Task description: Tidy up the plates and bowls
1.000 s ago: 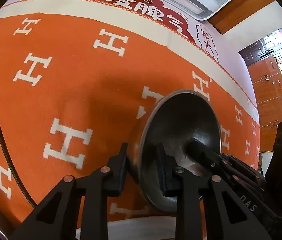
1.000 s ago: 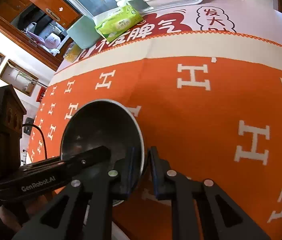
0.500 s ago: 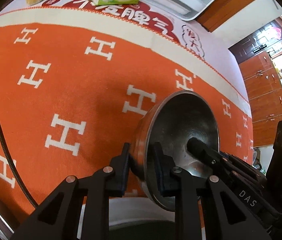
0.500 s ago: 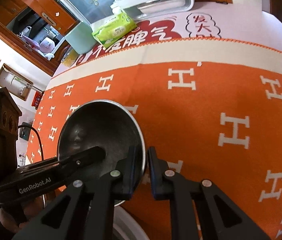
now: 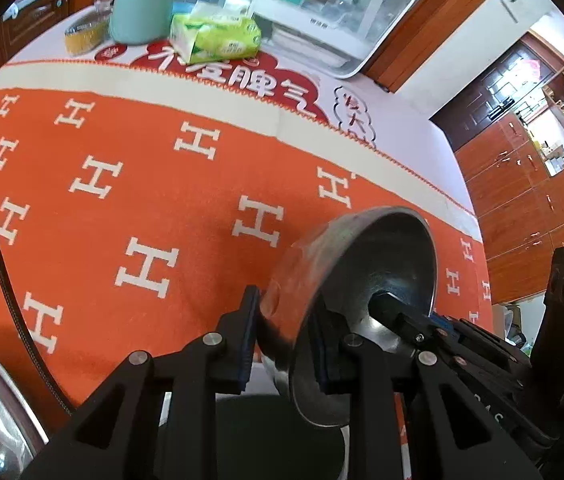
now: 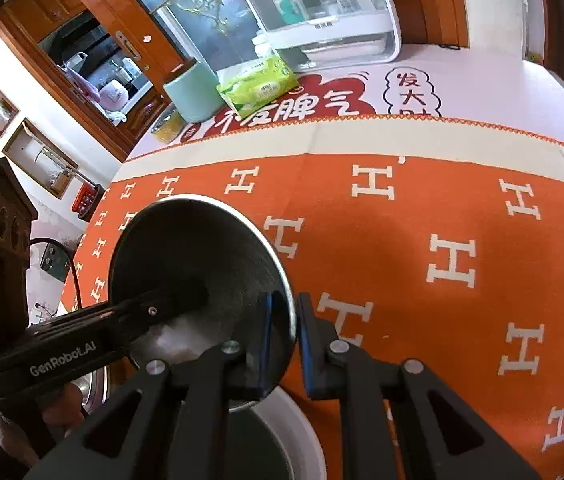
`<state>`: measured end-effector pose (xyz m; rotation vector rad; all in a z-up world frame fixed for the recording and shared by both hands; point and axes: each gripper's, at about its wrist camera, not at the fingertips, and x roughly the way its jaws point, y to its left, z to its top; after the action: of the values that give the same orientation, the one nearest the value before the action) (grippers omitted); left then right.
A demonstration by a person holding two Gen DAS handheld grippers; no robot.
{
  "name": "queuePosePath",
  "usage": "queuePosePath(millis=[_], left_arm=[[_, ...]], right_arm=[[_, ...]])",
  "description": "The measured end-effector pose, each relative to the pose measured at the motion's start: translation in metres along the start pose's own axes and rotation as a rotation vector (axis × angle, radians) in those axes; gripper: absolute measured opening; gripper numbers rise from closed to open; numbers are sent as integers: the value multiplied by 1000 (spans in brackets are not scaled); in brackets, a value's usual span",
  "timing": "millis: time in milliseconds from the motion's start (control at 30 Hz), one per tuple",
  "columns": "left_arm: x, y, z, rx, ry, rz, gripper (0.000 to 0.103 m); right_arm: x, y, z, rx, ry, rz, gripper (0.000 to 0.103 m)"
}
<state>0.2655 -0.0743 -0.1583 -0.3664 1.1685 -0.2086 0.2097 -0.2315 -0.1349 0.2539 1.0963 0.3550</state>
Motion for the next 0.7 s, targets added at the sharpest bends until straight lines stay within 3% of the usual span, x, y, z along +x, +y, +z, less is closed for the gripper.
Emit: queuePosePath(millis=[700], left_arm=[[-83,6,-62,-10,-175,44,22]], right_arm=[[-49,60,-41,-152,-81,28,13]])
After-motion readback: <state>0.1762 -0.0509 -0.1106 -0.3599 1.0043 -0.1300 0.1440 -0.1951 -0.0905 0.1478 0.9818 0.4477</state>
